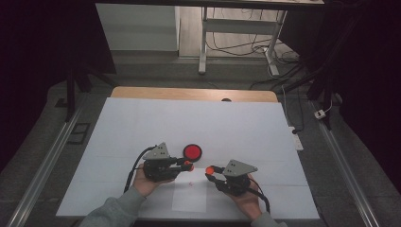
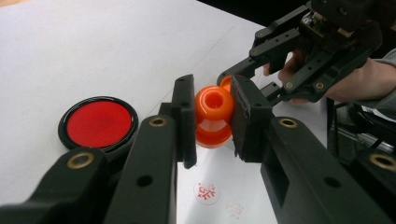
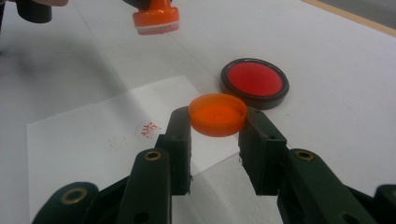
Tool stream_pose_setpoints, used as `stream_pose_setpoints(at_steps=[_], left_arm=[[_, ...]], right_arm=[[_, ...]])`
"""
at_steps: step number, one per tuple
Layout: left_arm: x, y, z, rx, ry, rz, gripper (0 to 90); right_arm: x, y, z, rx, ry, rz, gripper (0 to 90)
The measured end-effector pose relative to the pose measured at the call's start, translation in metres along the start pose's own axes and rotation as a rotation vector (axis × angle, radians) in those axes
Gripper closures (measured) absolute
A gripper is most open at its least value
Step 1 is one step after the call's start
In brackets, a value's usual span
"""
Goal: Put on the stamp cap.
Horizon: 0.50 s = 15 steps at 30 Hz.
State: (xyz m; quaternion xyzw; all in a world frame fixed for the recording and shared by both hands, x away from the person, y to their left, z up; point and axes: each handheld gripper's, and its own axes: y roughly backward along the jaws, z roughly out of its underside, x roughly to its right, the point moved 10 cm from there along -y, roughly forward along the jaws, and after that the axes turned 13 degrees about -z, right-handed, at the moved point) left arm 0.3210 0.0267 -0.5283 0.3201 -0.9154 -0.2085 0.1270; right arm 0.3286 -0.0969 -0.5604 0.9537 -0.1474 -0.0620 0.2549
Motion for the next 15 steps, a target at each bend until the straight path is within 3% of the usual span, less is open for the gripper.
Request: stream_pose_setpoints(at_steps=[15], left_arm=[[0.001,-0.002,0.000,-0.001,-0.003,0.004,72.5]], right_arm=[[-0.009,-0.016,-0.004,-0.013,0.014,-0.026,64.5]])
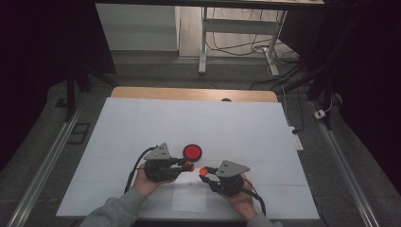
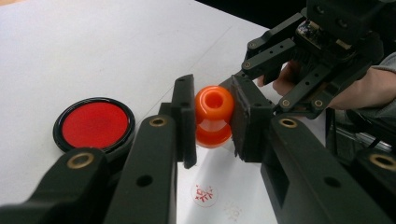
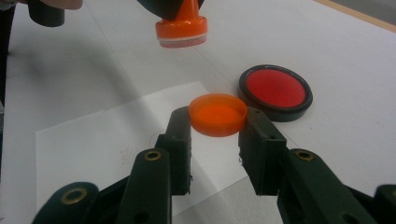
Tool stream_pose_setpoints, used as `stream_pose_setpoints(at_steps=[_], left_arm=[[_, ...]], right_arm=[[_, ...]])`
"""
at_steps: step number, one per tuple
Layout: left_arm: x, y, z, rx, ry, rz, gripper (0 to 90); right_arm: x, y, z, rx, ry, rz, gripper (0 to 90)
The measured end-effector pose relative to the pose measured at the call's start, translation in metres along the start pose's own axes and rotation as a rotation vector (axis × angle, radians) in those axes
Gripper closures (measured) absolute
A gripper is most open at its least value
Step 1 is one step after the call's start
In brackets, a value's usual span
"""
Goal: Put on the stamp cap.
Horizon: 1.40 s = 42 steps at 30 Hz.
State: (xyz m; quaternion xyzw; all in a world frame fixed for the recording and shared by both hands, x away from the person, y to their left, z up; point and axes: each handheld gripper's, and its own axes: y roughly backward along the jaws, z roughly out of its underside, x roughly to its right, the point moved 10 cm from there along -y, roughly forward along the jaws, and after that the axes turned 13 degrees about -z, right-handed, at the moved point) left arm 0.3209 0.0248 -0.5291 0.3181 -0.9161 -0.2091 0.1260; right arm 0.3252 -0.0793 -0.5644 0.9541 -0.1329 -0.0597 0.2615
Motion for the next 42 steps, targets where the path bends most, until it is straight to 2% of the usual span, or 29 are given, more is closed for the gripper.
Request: stream_pose_setpoints(at_steps=[19,22,42], left_arm=[[0.006,-0.004,-0.001,0.003,-0.011,0.014,72.4],[0.007,-0.004,-0.001,0.003,-0.011,0.014,72.4],[0.009,-0.007,0.001,-0.004,-0.013,0.024,72.5]], right_arm=[[-0.008,-0.014,-0.005,-0.009,0.019,-0.025,64.4],[-0.009,-0.016,-0.007,0.008,0.014,-0.032,64.4],[-0.012,-0.018,-0.013,0.025,0.019,-0.039,64.4]])
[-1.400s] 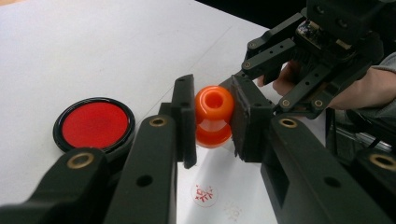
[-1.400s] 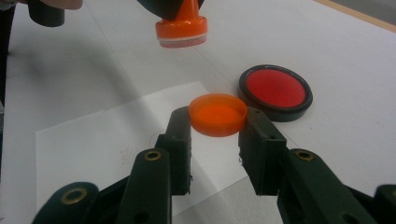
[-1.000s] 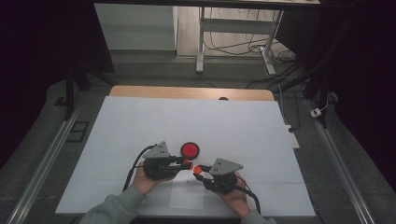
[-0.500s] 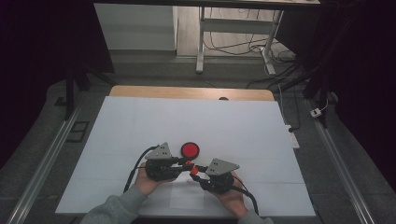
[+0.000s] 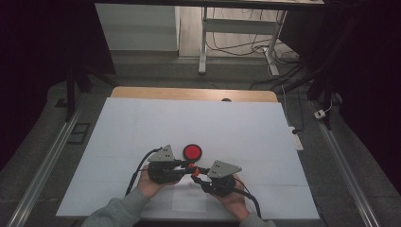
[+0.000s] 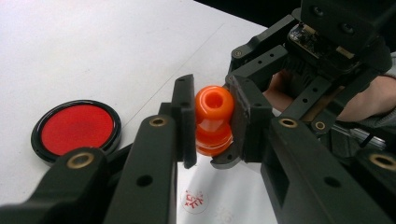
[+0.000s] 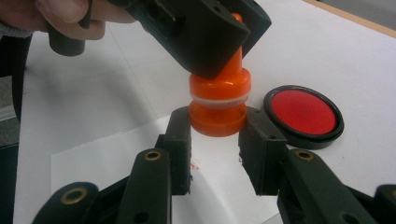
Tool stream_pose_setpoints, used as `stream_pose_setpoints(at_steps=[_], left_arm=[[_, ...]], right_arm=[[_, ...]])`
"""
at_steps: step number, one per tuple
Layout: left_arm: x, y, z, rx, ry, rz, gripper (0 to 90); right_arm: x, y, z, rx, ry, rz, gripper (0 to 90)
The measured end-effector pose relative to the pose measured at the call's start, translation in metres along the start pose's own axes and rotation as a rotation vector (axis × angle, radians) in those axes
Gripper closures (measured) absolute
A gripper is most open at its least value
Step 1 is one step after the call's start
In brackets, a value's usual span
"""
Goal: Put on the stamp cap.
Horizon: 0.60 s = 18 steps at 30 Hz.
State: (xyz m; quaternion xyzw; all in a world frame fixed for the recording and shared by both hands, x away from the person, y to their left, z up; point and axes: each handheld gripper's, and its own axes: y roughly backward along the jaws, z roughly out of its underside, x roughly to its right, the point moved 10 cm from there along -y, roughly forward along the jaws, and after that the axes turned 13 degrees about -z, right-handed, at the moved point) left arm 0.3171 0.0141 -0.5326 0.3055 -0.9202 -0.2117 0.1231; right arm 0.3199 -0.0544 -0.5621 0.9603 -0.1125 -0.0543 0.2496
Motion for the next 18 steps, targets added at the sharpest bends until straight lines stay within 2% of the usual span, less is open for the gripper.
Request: stream_pose_setpoints(at_steps=[18], left_arm=[[0.0017,-0.0023,0.0009,-0.002,-0.002,0.002,72.5]], right_arm=[[0.0007,0.0018,-0.0015,0.012,-0.005,0.003,64.5]])
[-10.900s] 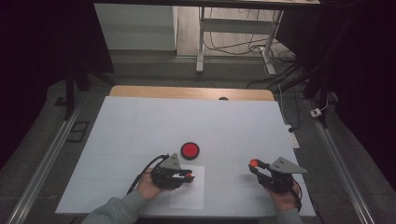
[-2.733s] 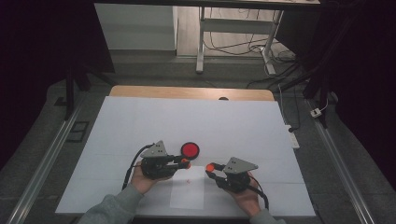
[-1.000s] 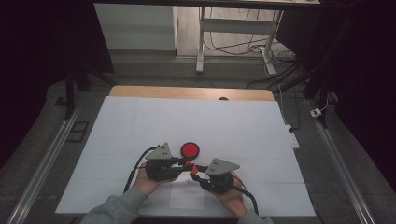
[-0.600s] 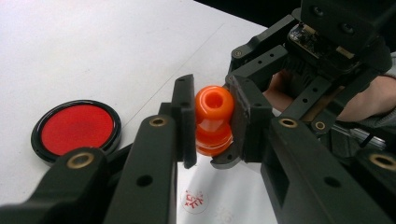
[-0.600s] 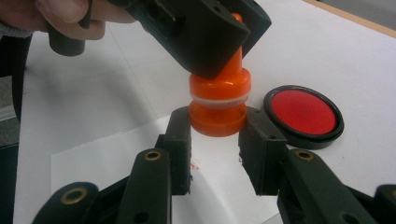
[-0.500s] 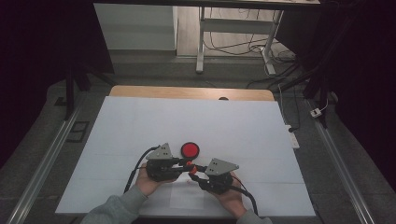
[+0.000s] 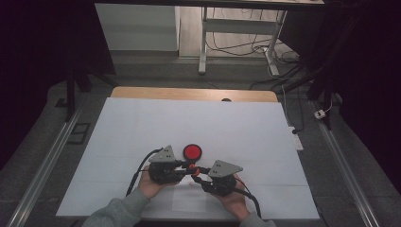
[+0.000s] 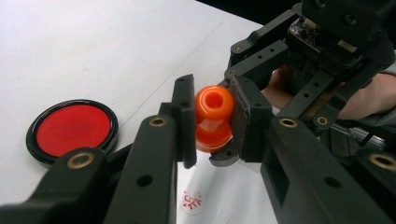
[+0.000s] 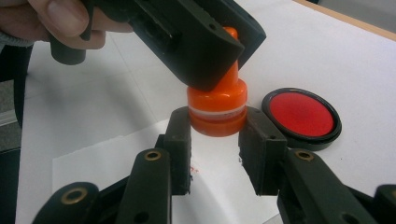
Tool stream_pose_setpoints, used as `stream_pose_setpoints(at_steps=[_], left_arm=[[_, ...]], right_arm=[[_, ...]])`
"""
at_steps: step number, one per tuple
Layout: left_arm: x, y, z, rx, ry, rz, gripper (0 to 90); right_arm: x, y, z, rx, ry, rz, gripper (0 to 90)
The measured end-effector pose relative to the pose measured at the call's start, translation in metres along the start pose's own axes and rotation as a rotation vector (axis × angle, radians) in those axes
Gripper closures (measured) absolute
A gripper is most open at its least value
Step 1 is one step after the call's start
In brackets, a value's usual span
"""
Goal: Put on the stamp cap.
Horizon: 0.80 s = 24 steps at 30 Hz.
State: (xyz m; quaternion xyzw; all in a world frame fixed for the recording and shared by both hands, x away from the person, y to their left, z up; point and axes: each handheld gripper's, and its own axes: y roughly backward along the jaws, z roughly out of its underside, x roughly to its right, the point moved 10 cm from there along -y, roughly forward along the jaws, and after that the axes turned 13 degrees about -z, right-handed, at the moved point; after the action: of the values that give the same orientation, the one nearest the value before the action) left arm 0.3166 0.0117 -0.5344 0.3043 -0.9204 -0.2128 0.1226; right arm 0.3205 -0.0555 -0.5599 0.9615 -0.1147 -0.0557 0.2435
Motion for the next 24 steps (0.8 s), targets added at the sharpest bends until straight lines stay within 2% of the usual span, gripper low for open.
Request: stream_pose_setpoints(at_steps=[17,24], left_arm=[[0.0002,-0.0028,0.0011,-0.002,0.003,0.002,72.5],[0.0004,-0.0032,0.0014,0.008,0.012,0.002,72.6]], right_arm=[[0.0004,0.0006,-0.0001,0.002,-0.005,0.008,64.6],[0.0008,0.0011,-0.0003,0.000,0.007,0.023,64.7]])
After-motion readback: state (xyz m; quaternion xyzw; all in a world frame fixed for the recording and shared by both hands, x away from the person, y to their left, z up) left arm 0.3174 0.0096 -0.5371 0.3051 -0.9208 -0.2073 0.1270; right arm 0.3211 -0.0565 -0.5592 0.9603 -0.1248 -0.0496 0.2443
